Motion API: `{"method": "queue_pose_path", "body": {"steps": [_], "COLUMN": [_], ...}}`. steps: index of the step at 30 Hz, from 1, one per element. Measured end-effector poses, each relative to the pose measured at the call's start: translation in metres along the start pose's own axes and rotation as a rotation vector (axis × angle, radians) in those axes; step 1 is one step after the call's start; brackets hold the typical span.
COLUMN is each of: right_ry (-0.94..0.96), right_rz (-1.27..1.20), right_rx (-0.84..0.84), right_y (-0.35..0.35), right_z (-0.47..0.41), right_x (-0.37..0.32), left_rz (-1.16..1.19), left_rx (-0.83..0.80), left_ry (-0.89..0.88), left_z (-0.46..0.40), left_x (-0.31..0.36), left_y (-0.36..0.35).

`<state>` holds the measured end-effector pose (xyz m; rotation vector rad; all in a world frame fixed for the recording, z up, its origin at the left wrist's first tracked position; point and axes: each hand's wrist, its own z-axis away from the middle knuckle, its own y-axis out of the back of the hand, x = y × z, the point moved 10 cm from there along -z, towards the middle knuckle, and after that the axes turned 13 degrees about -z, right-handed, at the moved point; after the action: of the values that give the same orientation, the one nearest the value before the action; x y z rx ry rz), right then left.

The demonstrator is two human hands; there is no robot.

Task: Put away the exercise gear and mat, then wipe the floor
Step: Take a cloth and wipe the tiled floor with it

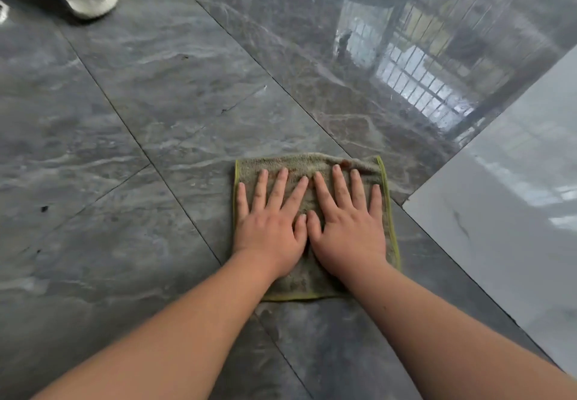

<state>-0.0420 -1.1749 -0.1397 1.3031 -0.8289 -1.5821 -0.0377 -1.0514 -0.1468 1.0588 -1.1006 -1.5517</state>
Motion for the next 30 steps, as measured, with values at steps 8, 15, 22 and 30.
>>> {"method": "queue_pose_path", "body": {"steps": [8,15,22,30], "right_ry": [0.042,0.059,0.086,0.078], "right_rz": [0.003,-0.001,-0.009,0.026], "right_rx": [0.058,0.078,0.077,0.065], "right_y": [0.026,0.042,0.045,0.034], "right_z": [-0.141,-0.224,-0.241,-0.208], "right_x": [-0.016,-0.024,-0.026,-0.029], "left_rz": [-0.001,-0.017,-0.016,0.01], "left_rx": [0.077,0.094,0.091,0.081], "left_ry": [0.022,0.02,0.019,0.057], "left_z": [-0.137,-0.221,-0.229,-0.193], "left_x": [-0.038,-0.06,-0.063,-0.061], "left_y": [0.027,0.043,0.043,0.037]}}
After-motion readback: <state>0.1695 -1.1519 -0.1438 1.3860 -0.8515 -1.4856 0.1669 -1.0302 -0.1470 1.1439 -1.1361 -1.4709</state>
